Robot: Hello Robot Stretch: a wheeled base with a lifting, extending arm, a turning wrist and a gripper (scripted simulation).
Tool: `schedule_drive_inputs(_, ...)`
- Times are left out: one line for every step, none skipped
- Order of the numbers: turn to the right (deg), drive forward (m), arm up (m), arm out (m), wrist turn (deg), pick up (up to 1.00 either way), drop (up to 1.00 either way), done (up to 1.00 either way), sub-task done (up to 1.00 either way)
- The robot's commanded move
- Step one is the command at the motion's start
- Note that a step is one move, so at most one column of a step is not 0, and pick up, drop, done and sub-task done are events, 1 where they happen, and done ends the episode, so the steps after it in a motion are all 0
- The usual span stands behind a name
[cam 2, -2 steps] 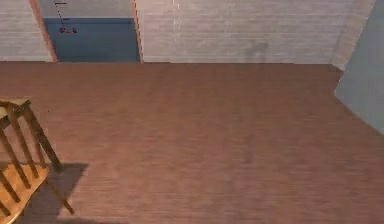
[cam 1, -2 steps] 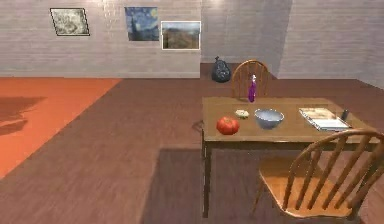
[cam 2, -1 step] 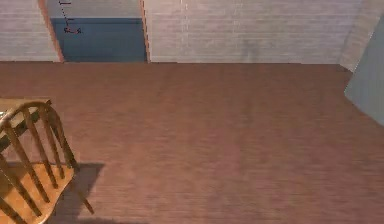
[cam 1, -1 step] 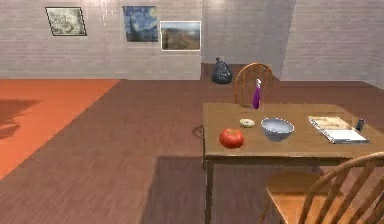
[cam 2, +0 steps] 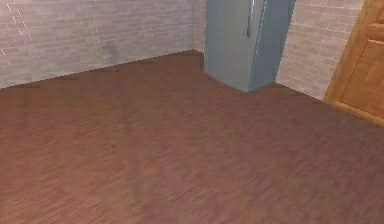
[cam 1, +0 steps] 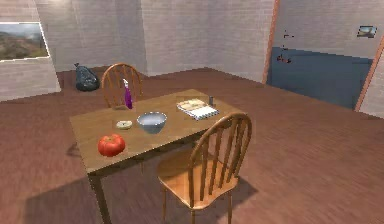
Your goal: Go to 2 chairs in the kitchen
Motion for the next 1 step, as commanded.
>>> schedule_drive_inputs(0.0, 0.0, 0.0, 0.0, 0.0, 0.0, 0.0, 0.0, 1.0)
